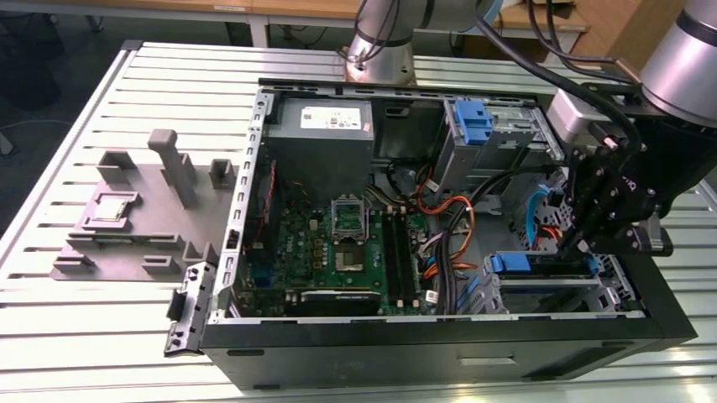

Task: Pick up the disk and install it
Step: 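Insert the first disk wire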

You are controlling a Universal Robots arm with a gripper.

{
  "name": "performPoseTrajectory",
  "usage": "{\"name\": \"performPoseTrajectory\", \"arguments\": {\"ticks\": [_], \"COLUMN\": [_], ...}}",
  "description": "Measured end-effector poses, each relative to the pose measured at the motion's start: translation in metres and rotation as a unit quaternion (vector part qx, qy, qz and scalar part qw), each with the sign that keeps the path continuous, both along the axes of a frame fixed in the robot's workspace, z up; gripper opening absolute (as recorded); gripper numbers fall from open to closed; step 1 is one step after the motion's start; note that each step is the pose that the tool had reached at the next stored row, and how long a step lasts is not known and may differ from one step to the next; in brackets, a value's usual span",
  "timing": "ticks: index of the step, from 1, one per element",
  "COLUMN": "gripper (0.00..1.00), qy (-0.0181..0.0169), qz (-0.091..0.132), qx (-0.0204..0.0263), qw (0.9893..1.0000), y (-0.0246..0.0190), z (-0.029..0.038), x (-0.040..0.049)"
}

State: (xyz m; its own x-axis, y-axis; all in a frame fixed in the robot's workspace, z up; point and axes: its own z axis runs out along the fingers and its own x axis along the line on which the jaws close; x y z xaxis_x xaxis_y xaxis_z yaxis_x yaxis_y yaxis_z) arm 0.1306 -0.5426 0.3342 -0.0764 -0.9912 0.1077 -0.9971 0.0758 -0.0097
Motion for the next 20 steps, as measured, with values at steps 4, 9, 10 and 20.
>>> {"name": "performPoseTrajectory", "arguments": {"ticks": [4, 9, 10, 20], "gripper": [0.16, 0.16, 0.16, 0.16], "qy": [0.0000, 0.0000, 0.0000, 0.0000], "qz": [0.000, 0.000, 0.000, -0.002], "qx": [-0.0001, 0.0003, 0.0005, 0.0008], "qw": [1.0000, 1.0000, 1.0000, 1.0000], "y": [0.0000, 0.0000, 0.0000, 0.0000], "z": [-0.0010, -0.0016, -0.0012, 0.0017], "x": [0.0000, 0.0000, 0.0000, 0.0000]}}
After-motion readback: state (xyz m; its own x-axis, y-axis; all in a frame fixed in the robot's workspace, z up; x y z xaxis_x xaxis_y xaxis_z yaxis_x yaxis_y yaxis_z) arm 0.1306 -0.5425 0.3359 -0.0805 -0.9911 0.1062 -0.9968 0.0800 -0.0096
